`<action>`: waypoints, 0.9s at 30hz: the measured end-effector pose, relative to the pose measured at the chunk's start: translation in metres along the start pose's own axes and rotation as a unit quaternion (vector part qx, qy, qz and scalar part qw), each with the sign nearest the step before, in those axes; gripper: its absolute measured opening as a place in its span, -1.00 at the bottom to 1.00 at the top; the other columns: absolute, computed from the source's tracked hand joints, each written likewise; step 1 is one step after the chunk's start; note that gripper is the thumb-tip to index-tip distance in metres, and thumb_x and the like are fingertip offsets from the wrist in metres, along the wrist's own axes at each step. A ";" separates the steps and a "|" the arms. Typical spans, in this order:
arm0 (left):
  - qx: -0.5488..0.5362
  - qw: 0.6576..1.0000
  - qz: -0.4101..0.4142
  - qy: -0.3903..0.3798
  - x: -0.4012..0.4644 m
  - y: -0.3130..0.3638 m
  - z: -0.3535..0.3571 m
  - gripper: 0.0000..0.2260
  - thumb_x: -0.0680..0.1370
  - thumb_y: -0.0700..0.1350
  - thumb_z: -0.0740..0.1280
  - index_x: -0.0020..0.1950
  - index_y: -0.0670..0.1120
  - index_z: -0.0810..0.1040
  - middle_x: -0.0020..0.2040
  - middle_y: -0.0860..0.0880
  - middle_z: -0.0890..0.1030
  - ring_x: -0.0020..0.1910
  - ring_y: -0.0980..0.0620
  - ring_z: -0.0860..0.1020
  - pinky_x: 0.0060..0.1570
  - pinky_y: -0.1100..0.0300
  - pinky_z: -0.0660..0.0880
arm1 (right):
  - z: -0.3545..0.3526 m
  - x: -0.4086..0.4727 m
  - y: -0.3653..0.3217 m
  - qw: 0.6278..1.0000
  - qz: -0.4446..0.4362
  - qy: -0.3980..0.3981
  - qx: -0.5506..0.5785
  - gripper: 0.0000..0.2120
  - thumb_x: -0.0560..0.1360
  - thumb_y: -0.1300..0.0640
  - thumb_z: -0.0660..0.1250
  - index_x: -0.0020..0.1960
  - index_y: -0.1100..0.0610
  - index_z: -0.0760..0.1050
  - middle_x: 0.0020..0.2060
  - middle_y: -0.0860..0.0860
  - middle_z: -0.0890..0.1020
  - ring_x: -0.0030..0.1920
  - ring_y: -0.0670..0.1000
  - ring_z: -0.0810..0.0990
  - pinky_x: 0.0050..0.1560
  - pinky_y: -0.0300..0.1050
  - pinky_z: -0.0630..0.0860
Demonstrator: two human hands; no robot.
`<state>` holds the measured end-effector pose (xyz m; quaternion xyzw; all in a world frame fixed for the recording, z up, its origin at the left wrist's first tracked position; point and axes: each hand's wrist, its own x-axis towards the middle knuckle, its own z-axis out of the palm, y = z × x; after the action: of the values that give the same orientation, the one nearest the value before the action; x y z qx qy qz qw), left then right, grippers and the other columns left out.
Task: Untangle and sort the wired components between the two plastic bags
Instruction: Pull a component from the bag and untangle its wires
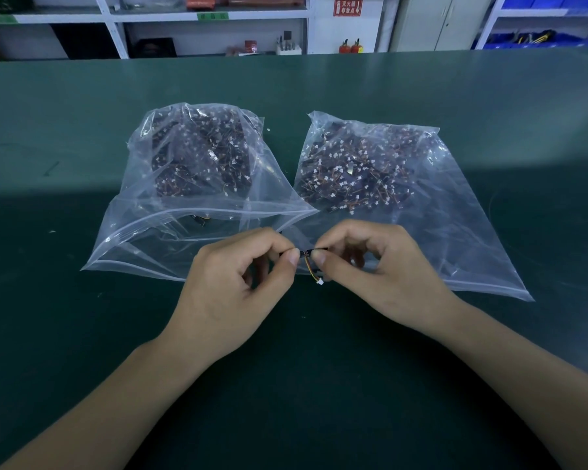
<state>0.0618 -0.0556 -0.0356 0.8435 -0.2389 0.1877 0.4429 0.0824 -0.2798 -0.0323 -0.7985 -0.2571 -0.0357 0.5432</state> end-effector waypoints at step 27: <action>-0.002 0.998 0.053 0.029 -0.002 -0.010 0.006 -0.89 0.56 -0.20 0.53 0.07 -0.09 0.78 -0.16 0.09 0.71 -0.24 0.05 0.66 -0.20 0.25 0.56 | -0.015 0.004 0.005 0.964 -0.085 0.061 -0.246 -0.65 0.39 0.38 0.45 0.07 0.03 0.63 -0.11 -0.13 0.60 -0.12 -0.02 0.59 -0.10 0.08 0.58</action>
<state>0.0666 -0.0551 -0.0457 0.8231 -0.2703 0.2350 0.4407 0.0916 -0.2932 -0.0294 -0.8789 -0.2738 -0.1927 0.3397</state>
